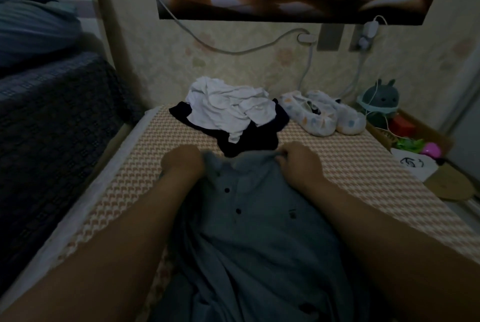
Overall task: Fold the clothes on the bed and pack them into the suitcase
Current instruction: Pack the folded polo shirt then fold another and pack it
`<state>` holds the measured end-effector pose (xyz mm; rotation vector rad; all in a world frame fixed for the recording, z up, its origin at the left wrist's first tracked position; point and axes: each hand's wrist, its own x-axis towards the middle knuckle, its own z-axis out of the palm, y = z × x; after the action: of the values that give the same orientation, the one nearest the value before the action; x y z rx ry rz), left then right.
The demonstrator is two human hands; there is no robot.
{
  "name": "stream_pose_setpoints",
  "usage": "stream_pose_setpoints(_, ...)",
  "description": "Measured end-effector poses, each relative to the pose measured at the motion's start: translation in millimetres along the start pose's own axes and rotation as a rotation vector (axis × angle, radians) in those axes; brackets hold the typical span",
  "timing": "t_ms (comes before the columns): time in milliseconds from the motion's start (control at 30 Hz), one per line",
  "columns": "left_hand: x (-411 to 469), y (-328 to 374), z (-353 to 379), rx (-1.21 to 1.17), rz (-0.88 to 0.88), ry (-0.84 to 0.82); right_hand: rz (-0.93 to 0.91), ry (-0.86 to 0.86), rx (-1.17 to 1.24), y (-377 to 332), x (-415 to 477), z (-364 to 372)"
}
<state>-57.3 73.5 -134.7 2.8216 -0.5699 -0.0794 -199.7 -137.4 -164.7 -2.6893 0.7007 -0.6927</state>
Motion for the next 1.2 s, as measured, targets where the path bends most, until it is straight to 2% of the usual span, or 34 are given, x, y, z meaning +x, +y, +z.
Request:
stream_pose_setpoints(67,6.5,2.4,-12.0,-0.161,0.007,0.267,-0.030,0.224,0.106,-0.4,6.4,-2.6)
stream_pose_setpoints(133,12.2,5.5,-17.5,-0.268,-0.001,0.387,-0.038,0.243,0.140,-0.8,10.7,-2.9)
stream_pose_setpoints(200,11.0,12.6,-16.1,-0.355,-0.021,0.285,-0.028,0.006,0.177,0.1,7.9,-3.4)
stream_pose_setpoints(267,4.0,18.9,-5.9,-0.305,0.025,0.163,-0.008,-0.288,0.159,6.7,-2.7,-3.0)
stream_pose_setpoints(300,-0.8,21.3,0.6,-0.244,0.079,0.112,0.009,-0.365,0.110,10.2,-9.8,-5.3)
stream_pose_setpoints(367,-10.1,29.5,9.7,-0.101,0.232,0.127,0.106,-0.361,0.069,19.0,-21.8,-13.8)
stream_pose_setpoints(433,-17.6,44.8,14.8,-0.071,0.410,0.139,0.211,-0.369,0.028,28.7,-32.0,-27.7)
stream_pose_setpoints(500,-35.4,65.9,15.8,-0.129,0.577,-0.035,0.259,-0.489,-0.072,33.2,-45.5,-46.4)
stream_pose_setpoints(567,-59.3,86.2,18.9,-0.140,0.694,-0.242,0.284,-0.585,-0.055,33.4,-61.8,-62.1)
stream_pose_setpoints(667,-92.3,100.2,30.7,-0.036,0.797,-0.330,0.186,-0.627,0.046,29.4,-85.5,-77.1)
stream_pose_setpoints(800,-103.6,93.2,39.6,0.274,0.819,-0.348,0.138,-0.583,0.247,22.7,-107.6,-80.8)
stream_pose_setpoints(933,-101.9,99.1,26.6,0.195,0.828,-0.285,0.090,-0.543,0.400,12.6,-114.4,-80.0)
stream_pose_setpoints(1033,-101.5,98.8,17.7,0.208,0.734,-0.283,0.188,-0.457,0.443,7.0,-109.1,-87.9)
stream_pose_setpoints(1167,-103.3,92.4,10.5,-0.026,0.575,-0.076,0.412,-0.729,0.374,10.2,-106.2,-97.7)
stream_pose_setpoints(1200,-101.3,90.5,11.9,-0.062,0.530,-0.031,0.434,-0.745,0.390,9.7,-104.6,-100.5)
